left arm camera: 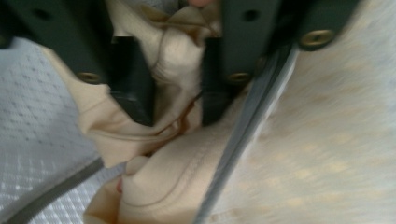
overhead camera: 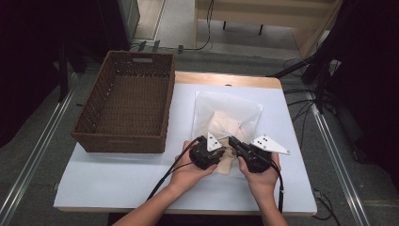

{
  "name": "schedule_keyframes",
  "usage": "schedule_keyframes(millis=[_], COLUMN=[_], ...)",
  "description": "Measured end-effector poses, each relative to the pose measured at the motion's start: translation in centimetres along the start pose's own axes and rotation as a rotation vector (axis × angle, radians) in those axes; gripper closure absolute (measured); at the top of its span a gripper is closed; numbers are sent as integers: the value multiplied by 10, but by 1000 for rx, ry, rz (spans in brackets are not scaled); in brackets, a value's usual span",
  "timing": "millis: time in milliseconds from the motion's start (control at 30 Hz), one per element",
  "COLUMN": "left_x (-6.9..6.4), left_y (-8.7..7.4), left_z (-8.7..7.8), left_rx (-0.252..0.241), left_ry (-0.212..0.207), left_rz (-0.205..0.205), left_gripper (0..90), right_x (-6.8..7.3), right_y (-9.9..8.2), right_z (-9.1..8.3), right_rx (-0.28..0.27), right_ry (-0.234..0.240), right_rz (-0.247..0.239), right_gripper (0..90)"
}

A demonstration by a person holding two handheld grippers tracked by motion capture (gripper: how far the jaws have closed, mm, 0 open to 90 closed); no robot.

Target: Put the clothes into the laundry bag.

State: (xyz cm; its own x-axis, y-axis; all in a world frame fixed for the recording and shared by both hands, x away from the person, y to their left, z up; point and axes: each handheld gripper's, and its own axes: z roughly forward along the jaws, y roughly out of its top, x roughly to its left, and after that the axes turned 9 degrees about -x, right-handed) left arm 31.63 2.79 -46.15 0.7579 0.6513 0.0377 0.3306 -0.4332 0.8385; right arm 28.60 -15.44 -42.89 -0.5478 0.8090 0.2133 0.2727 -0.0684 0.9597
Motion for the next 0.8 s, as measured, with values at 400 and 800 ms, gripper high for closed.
schedule_keyframes(millis=[400, 800], left_x=[12, 11], left_y=[18, 5], left_z=[-2, -11], left_rx=[-295, -184], left_ry=[255, 60], left_rz=[-70, -52], left_gripper=[866, 555], right_x=[9, -10], right_y=[10, -2], right_z=[-3, 3], right_rx=[-24, 12], right_ry=[49, 1], right_rz=[30, 95], right_gripper=[900, 900])
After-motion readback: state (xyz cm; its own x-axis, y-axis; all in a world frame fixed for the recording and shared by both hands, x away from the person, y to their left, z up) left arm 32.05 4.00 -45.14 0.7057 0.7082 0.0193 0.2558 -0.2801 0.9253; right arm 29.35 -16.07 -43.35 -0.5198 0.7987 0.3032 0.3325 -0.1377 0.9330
